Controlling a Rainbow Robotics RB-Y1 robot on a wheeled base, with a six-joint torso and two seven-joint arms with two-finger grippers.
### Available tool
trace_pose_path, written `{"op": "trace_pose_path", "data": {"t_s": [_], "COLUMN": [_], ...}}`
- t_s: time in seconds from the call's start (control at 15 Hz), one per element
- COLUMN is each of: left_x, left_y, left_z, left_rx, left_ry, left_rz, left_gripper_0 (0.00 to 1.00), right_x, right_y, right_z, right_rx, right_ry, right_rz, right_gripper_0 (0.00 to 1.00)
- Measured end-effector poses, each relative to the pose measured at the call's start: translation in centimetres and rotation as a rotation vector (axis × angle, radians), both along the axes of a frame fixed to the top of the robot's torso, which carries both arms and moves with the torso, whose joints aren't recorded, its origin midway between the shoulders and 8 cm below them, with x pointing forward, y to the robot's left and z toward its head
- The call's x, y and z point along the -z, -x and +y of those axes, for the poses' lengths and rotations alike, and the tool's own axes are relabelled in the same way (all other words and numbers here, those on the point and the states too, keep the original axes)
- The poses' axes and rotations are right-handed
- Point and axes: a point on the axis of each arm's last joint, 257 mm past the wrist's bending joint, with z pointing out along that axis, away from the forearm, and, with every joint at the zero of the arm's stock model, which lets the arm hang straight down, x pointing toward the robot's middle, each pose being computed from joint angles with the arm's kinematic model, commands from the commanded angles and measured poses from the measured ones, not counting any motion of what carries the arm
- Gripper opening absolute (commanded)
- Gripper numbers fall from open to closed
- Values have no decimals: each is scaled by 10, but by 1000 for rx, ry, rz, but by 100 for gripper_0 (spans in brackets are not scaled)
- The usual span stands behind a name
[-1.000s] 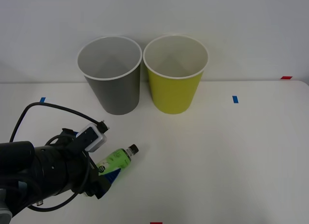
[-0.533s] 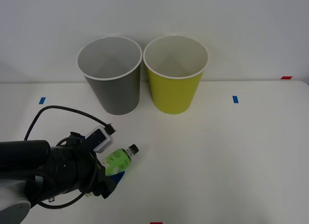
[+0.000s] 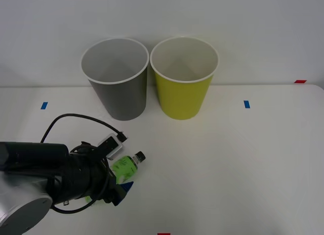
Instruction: Put cans in the gray bin and PET bottles in the light green bin.
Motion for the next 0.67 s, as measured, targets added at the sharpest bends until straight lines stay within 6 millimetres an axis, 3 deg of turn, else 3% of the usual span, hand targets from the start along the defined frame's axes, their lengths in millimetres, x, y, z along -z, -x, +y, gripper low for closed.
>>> {"op": "trace_pose_path", "data": {"t_s": [0.67], "left_x": [32], "left_y": [-13], "left_z": [11], "left_rx": [-57], "left_ry": [-4], "left_rz": [77], "left_gripper_0": [100], "right_x": [0], "right_y": [0], "right_z": [0], "right_rx": [0], "right_ry": [0], "right_rz": [0], "right_gripper_0": [0]}}
